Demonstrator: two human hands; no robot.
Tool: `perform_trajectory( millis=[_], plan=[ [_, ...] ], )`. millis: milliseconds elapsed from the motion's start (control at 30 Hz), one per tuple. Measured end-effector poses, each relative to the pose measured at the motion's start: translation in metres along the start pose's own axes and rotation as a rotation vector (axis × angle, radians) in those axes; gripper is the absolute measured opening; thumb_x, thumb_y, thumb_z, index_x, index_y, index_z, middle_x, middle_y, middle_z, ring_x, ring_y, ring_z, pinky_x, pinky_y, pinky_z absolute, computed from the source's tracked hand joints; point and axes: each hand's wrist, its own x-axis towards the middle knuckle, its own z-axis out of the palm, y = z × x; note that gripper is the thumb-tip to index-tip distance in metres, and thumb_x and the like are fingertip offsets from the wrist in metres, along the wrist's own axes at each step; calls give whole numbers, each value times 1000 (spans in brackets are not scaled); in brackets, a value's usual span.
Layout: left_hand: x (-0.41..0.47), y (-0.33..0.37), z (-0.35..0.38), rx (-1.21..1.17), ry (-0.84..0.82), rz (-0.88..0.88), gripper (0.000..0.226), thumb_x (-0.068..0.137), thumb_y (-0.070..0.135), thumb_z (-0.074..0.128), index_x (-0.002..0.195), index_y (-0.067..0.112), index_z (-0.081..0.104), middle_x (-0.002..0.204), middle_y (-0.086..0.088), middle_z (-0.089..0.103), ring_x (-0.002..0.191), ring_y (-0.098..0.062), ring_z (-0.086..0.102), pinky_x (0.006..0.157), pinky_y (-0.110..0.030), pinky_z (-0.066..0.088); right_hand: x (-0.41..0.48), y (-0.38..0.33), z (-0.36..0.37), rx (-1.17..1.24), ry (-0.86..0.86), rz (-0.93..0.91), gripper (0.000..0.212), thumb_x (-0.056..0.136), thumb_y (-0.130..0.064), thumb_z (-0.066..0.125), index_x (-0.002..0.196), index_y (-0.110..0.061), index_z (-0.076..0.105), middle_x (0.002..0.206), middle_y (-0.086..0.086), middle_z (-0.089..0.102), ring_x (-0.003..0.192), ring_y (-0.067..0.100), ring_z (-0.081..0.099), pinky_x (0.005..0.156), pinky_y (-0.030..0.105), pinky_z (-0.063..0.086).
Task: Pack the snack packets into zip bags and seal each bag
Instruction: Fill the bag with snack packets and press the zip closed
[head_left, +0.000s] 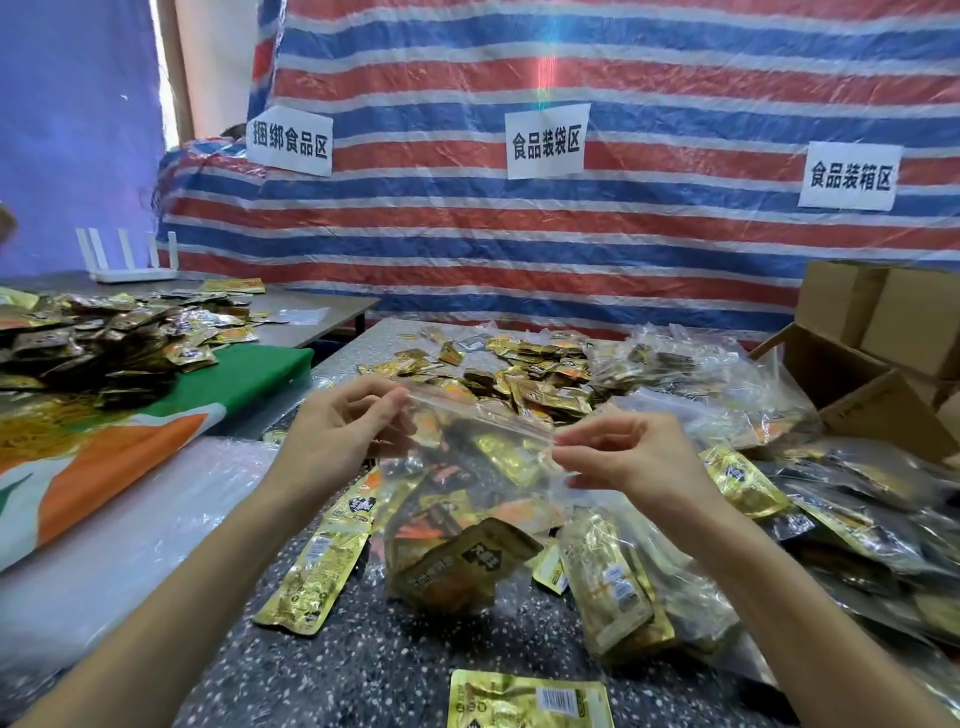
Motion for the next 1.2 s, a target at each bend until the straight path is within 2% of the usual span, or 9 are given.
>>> perform_trajectory(
  millis=[233,367,467,633,733,800,900,1100,1200],
  plan=[
    [-3,1,-13,-3,47,98,11,82,22,70,90,18,76,86,-13,75,77,-27,74,70,-27,60,2,-9,-7,14,-69,-49,19,80,0,77,95,-11,80,88,15,77,80,33,75,75,31,63],
    [-5,-4,-14,49,85,94,10,80,23,69,85,15,73,83,-8,75,77,-22,74,69,-23,58,3,-8,-6,79,-68,-58,23,78,6,77,96,-8,79,87,15,76,78,28,74,71,28,61],
    [-6,-10,-13,90,118,119,3,88,13,67,87,11,69,77,-7,74,75,-19,72,74,-28,56,5,-5,-2,89,-27,-91,20,76,8,78,90,-6,77,80,11,75,73,24,71,70,25,60],
    [-8,-11,-3,82,155,95,11,98,1,53,92,-3,61,70,2,72,70,-14,70,70,-23,55,12,-4,6,74,-9,-126,19,79,10,75,85,-7,72,79,8,73,72,22,68,73,28,60],
    [-11,0,4,143,192,50,13,93,12,56,96,1,62,87,-1,72,87,-18,67,82,-34,52,12,-2,10,71,9,-144,21,82,8,74,94,-9,71,80,7,72,73,22,69,76,33,61],
    [-16,13,11,480,218,245,29,81,24,59,107,14,64,110,6,64,104,-14,57,91,-31,44,10,-1,15,60,27,-168,24,82,6,75,100,-8,68,79,5,72,74,23,70,77,37,61],
    [-17,35,32,832,25,541,35,81,34,62,113,21,67,114,11,57,110,-8,47,94,-31,33,10,-3,23,48,34,-210,26,83,7,74,102,-8,65,79,5,72,74,24,70,75,40,62],
    [0,48,56,912,-241,535,34,88,51,52,98,23,69,97,13,62,96,-12,56,92,-42,43,7,-6,35,-20,24,-314,29,86,5,71,107,-11,60,81,8,68,82,37,66,76,59,56],
    [3,46,56,919,-281,557,35,87,51,50,104,25,66,98,17,57,97,-9,54,92,-40,44,6,-4,37,-27,20,-350,29,87,6,68,106,-12,56,78,9,65,74,37,62,71,61,53]
  ],
)
